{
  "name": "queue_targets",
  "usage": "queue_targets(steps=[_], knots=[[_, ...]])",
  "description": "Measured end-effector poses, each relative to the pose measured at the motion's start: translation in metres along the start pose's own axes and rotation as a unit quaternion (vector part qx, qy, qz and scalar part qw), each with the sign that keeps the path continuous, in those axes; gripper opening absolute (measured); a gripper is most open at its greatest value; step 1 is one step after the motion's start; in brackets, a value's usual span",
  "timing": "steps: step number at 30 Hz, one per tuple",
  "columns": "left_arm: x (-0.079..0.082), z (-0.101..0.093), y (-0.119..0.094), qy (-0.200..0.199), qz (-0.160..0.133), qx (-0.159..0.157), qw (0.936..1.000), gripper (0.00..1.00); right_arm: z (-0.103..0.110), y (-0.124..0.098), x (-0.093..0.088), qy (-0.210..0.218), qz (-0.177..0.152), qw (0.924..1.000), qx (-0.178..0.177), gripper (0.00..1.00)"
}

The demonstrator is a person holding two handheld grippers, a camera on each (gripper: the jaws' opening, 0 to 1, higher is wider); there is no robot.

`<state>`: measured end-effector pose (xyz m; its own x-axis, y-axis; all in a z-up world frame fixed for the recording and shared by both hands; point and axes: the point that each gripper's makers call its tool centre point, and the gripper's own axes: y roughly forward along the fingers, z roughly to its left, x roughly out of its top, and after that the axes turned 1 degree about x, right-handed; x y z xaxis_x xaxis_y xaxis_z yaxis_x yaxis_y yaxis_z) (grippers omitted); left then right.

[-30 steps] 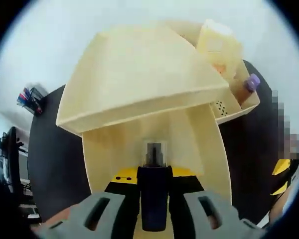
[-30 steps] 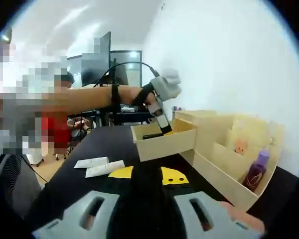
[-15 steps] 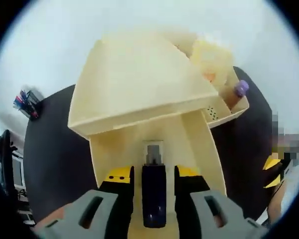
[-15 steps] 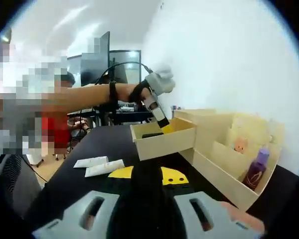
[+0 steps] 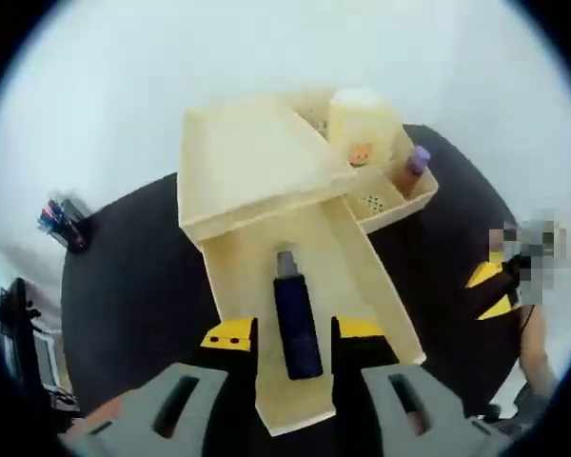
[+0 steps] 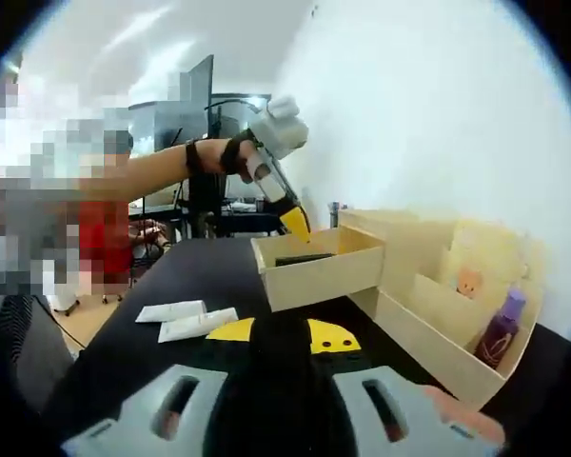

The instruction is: Open the drawer, pick up the cosmetic bottles from the table one by one, place them into the drawer, release the gripper, close the drawer, and move the gripper away

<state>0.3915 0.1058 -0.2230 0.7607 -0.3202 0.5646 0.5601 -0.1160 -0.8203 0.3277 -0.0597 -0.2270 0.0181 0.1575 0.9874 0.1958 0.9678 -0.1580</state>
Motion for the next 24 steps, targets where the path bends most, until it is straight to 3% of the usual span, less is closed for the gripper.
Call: queue_targets(steps=[4,6,8,9,11,12,13,14,17,18,20,22,23,24], knots=[[0.012,-0.014,-0.016,0.014,-0.076,0.001,0.997,0.27,-0.004,0.001,0.006,-0.024,-0.005,0.9995,-0.017,0.16],[0.024,-0.015,-0.03,0.009,-0.138,-0.003,0.9904,0.31,-0.001,0.007,0.011,-0.053,-0.007,0.9983,-0.025,0.22],[0.027,-0.012,-0.046,0.01,-0.2,0.015,0.9795,0.37,-0.001,0.015,0.023,-0.1,-0.016,0.9931,-0.06,0.34],[0.026,-0.004,-0.057,0.02,-0.237,0.044,0.9704,0.39,-0.003,0.019,0.03,-0.12,-0.018,0.9888,-0.088,0.37],[0.027,0.007,-0.07,0.054,-0.282,0.075,0.955,0.43,-0.005,0.029,0.039,-0.154,-0.015,0.98,-0.125,0.38],[0.024,0.012,-0.073,0.04,-0.299,0.083,0.9499,0.47,-0.007,0.035,0.044,-0.159,-0.018,0.9773,-0.139,0.44],[0.021,0.01,-0.077,0.05,-0.317,0.078,0.9437,0.49,-0.002,0.042,0.044,-0.156,-0.015,0.9788,-0.132,0.49],[0.024,0.015,-0.078,0.05,-0.329,0.07,0.9404,0.52,-0.002,0.047,0.046,-0.152,-0.014,0.9788,-0.136,0.56],[0.006,0.021,-0.08,0.011,-0.349,0.035,0.9364,0.6,-0.002,0.059,0.04,-0.131,-0.015,0.9799,-0.15,0.7],[-0.005,0.021,-0.078,0.013,-0.346,0.043,0.9372,0.64,-0.004,0.062,0.036,-0.129,-0.01,0.9784,-0.161,0.71],[-0.003,0.037,-0.08,0.011,-0.378,0.058,0.924,0.72,-0.007,0.065,0.034,-0.131,-0.008,0.9751,-0.178,0.71],[-0.007,0.036,-0.078,0.017,-0.392,0.046,0.9186,0.77,-0.001,0.066,0.031,-0.134,-0.008,0.9731,-0.187,0.68],[-0.011,0.039,-0.076,0.006,-0.396,0.044,0.9172,0.8,0.004,0.064,0.036,-0.139,-0.022,0.9715,-0.19,0.65],[-0.012,0.042,-0.076,0.005,-0.409,0.044,0.9115,0.83,0.011,0.064,0.04,-0.138,-0.034,0.973,-0.182,0.62]])
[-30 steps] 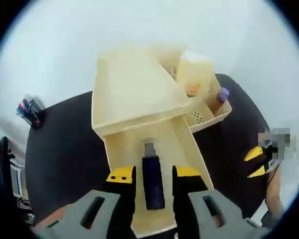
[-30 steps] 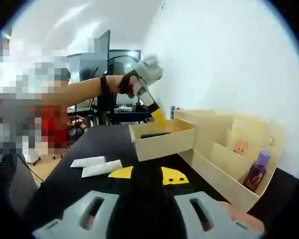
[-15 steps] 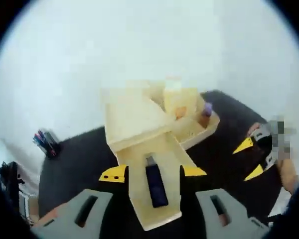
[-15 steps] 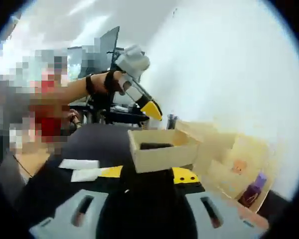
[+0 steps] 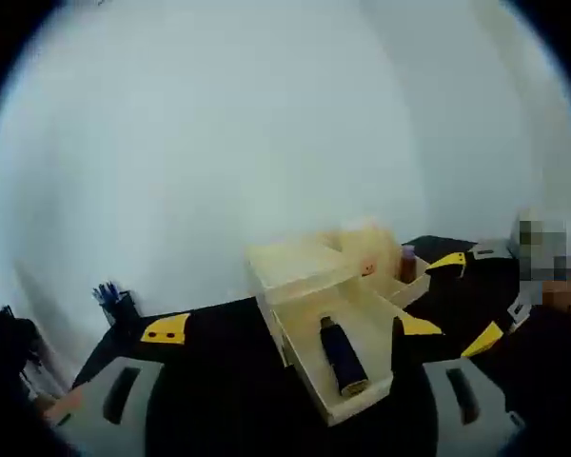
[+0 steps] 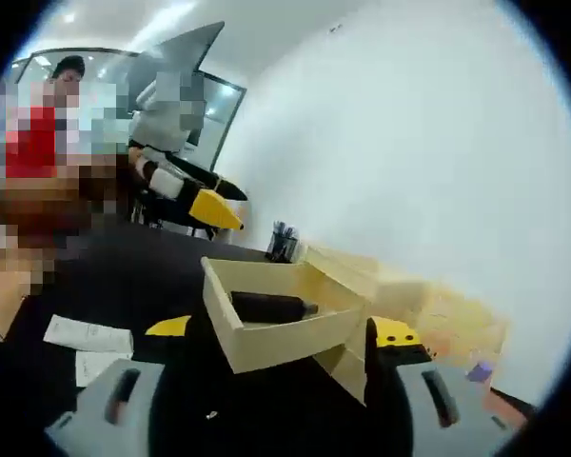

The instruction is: Open the drawer, pick up the cosmetic bottles from the table one by one, place them into the drawer, release the gripper, close the drawer, and move the gripper away

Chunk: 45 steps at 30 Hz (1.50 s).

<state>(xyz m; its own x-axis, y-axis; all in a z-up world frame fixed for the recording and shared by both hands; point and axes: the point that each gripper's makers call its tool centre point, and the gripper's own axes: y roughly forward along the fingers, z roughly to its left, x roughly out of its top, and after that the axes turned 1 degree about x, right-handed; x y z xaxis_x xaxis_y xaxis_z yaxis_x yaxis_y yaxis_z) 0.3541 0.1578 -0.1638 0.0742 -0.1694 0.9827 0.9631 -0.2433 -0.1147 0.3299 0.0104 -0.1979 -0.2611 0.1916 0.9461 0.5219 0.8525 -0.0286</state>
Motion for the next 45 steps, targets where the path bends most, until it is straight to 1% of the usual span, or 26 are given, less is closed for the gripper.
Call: queue_targets(steps=[1,2,4,5,6,7,9,10,12,13,14,15,20,23,25,27,28,29,31,33,35,38,40,41,43,45], knots=[[-0.002,0.005,0.0,0.0,-0.007,0.006,1.0,0.85,0.005,0.001,0.006,0.009,-0.013,0.9996,0.023,0.6],[0.001,0.017,0.0,-0.005,-0.019,0.018,0.9996,0.88,0.012,-0.001,0.011,0.032,-0.02,0.9987,0.033,0.61],[0.0,0.028,0.003,-0.022,-0.046,0.032,0.9982,0.93,0.036,-0.004,0.019,0.045,-0.032,0.9954,0.078,0.66],[-0.002,0.034,0.004,-0.045,-0.053,0.042,0.9967,0.96,0.035,-0.002,0.022,0.035,-0.033,0.9952,0.086,0.65],[-0.002,0.039,0.005,-0.058,-0.066,0.046,0.9951,0.96,0.046,-0.003,0.024,0.013,-0.039,0.9938,0.103,0.63],[-0.004,0.045,0.006,-0.071,-0.076,0.051,0.9933,0.96,0.061,-0.004,0.023,0.009,-0.033,0.9918,0.123,0.59],[-0.007,0.056,0.009,-0.074,-0.09,0.061,0.9913,0.96,0.09,-0.003,0.019,0.039,-0.019,0.9845,0.17,0.56],[-0.011,0.061,0.01,-0.076,-0.09,0.067,0.9907,0.96,0.094,-0.001,0.018,0.049,-0.016,0.9831,0.176,0.58],[-0.017,0.066,0.016,-0.091,-0.094,0.064,0.9894,0.96,0.111,0.002,0.008,0.058,0.006,0.9758,0.211,0.59],[-0.022,0.068,0.019,-0.108,-0.09,0.059,0.9884,0.96,0.112,0.007,0.006,0.061,0.006,0.9751,0.213,0.59],[-0.031,0.068,0.022,-0.119,-0.074,0.056,0.9885,0.96,0.113,0.011,0.003,0.065,0.01,0.9743,0.215,0.57],[-0.036,0.073,0.024,-0.118,-0.069,0.062,0.9887,0.96,0.12,0.012,0.0,0.072,0.015,0.9713,0.226,0.55],[-0.057,0.086,0.019,-0.114,-0.073,0.092,0.9865,0.96,0.121,0.026,-0.003,0.099,0.009,0.9699,0.222,0.54],[-0.065,0.09,0.013,-0.124,-0.087,0.098,0.9836,0.94,0.122,0.03,-0.005,0.11,0.003,0.972,0.208,0.53],[-0.07,0.095,0.008,-0.121,-0.103,0.109,0.9812,0.91,0.129,0.029,-0.005,0.107,0.001,0.9716,0.211,0.53],[-0.077,0.097,0.007,-0.13,-0.092,0.109,0.9812,0.93,0.132,0.031,-0.009,0.101,0.005,0.9732,0.207,0.53],[-0.077,0.098,0.007,-0.131,-0.094,0.106,0.9812,0.95,0.133,0.033,-0.01,0.099,0.005,0.9741,0.203,0.53],[-0.077,0.097,0.007,-0.132,-0.094,0.104,0.9812,0.96,0.129,0.035,-0.011,0.097,0.004,0.9773,0.188,0.53],[-0.083,0.097,0.007,-0.123,-0.089,0.106,0.9826,0.95,0.134,0.036,-0.011,0.103,0.008,0.9754,0.194,0.52],[-0.091,0.095,0.009,-0.121,-0.074,0.105,0.9843,0.96,0.136,0.039,-0.016,0.101,0.016,0.9745,0.2,0.5],[-0.096,0.096,0.007,-0.119,-0.072,0.11,0.9841,0.95,0.135,0.042,-0.02,0.095,0.019,0.9752,0.199,0.49],[-0.101,0.098,0.005,-0.115,-0.069,0.119,0.9838,0.96,0.13,0.044,-0.02,0.107,0.009,0.9745,0.197,0.46],[-0.103,0.097,0.005,-0.116,-0.066,0.117,0.9842,0.96,0.123,0.046,-0.023,0.113,0.008,0.9752,0.19,0.44],[-0.103,0.09,0.007,-0.119,-0.065,0.098,0.9859,0.96,0.12,0.047,-0.024,0.113,0.008,0.9761,0.186,0.43],[-0.102,0.086,0.008,-0.115,-0.065,0.088,0.9873,0.96,0.117,0.049,-0.027,0.114,0.012,0.9765,0.183,0.43],[-0.105,0.077,0.01,-0.094,-0.052,0.062,0.9923,0.96,0.114,0.051,-0.029,0.109,0.015,0.9777,0.179,0.43]])
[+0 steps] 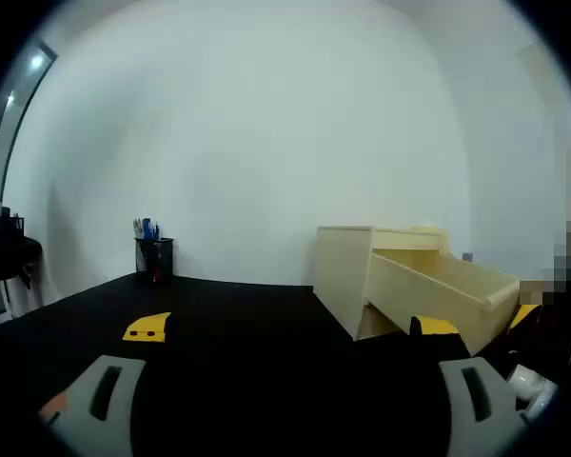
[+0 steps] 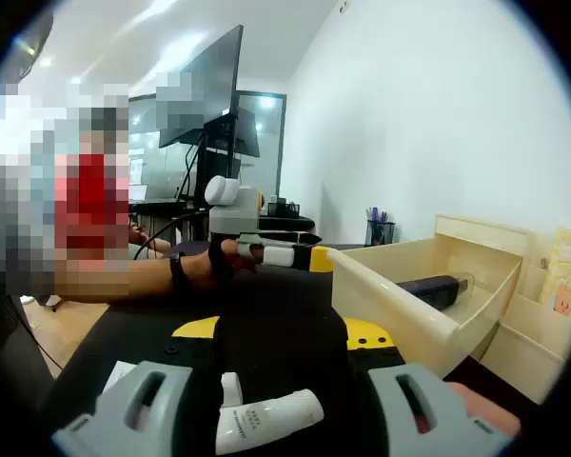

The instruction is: Open the drawer, pick up the cosmetic bottles from the table one by one, place them into the drawer, release the gripper, close the drawer, and move the gripper away

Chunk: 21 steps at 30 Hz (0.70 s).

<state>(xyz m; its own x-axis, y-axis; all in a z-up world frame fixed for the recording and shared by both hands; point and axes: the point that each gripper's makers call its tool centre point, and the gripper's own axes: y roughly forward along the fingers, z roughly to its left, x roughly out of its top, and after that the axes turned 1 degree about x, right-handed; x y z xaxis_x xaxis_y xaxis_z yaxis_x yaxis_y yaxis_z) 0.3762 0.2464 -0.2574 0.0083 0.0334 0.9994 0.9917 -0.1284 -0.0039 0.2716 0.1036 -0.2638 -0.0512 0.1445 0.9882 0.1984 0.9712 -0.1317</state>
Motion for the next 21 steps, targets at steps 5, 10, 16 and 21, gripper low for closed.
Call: queue_targets(steps=[5,10,16,21], knots=[[-0.03,-0.027,-0.009,0.031,0.088,-0.104,0.9902,0.96,0.015,-0.004,0.0,0.004,0.004,0.9997,0.024,0.42],[-0.031,-0.049,-0.017,0.036,0.094,-0.176,0.9792,0.96,0.018,-0.033,0.003,-0.01,0.011,0.9998,0.013,0.41],[-0.02,-0.054,-0.011,-0.004,0.069,-0.184,0.9804,0.96,-0.052,-0.076,0.005,0.033,-0.003,0.9916,-0.125,0.43],[-0.027,-0.066,-0.012,0.023,0.08,-0.2,0.9762,0.96,-0.079,-0.075,0.005,0.021,0.008,0.9837,-0.179,0.59]])
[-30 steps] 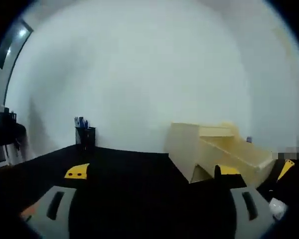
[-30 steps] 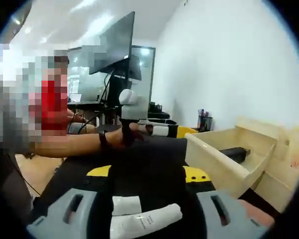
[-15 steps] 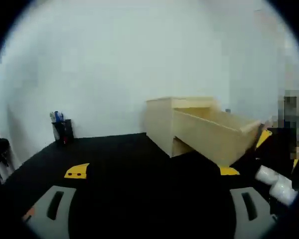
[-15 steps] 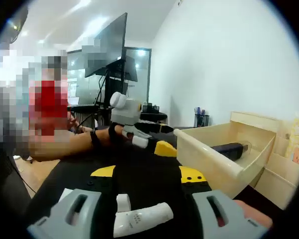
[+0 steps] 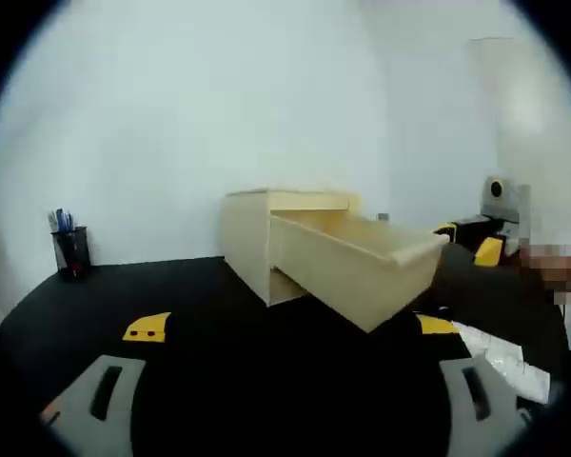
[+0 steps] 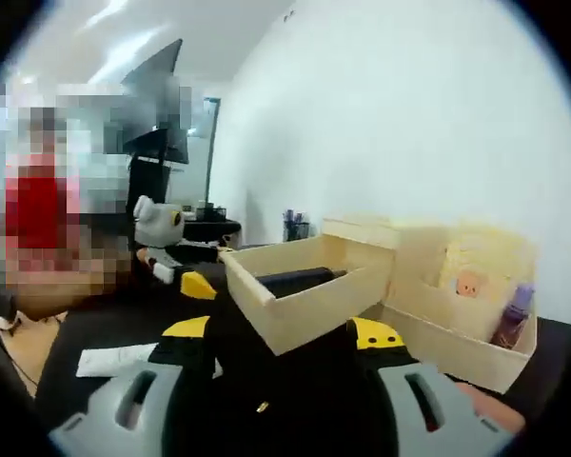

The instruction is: Open the drawer, pick up the cosmetic bottles from the table one by one, place them into the drawer, release the gripper, close the drawer, and move the gripper away

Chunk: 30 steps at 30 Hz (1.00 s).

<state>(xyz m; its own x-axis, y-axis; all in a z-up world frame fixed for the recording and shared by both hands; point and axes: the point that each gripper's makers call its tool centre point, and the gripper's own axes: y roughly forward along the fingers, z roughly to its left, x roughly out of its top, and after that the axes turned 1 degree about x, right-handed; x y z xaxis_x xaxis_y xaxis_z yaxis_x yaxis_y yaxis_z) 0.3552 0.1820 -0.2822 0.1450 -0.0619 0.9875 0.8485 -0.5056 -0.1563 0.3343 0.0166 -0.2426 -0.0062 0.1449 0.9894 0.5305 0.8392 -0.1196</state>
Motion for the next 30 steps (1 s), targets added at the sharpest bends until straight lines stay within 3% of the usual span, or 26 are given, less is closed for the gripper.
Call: queue_targets(steps=[2,5,11,17,26,30], knots=[[0.0,-0.005,0.0,-0.004,0.001,-0.013,0.9999,0.96,0.001,0.009,-0.003,-0.003,0.008,0.9999,-0.005,0.62],[-0.002,-0.029,-0.002,-0.031,0.009,-0.079,0.9963,0.96,-0.006,0.019,-0.003,-0.007,0.009,0.9997,-0.023,0.69],[0.002,-0.05,-0.007,-0.039,0.003,-0.135,0.99,0.96,-0.024,0.031,0.001,-0.008,-0.008,0.9991,-0.041,0.82],[0.004,-0.048,-0.007,-0.043,-0.002,-0.131,0.9905,0.96,-0.036,0.036,-0.006,-0.025,0.002,0.9978,-0.062,0.81],[-0.01,-0.053,-0.002,-0.025,0.027,-0.13,0.9909,0.96,-0.044,0.037,-0.001,-0.03,-0.007,0.9971,-0.07,0.9],[-0.011,-0.053,-0.002,-0.022,0.03,-0.13,0.9908,0.96,-0.055,0.036,0.003,-0.034,-0.014,0.9953,-0.089,0.86]])
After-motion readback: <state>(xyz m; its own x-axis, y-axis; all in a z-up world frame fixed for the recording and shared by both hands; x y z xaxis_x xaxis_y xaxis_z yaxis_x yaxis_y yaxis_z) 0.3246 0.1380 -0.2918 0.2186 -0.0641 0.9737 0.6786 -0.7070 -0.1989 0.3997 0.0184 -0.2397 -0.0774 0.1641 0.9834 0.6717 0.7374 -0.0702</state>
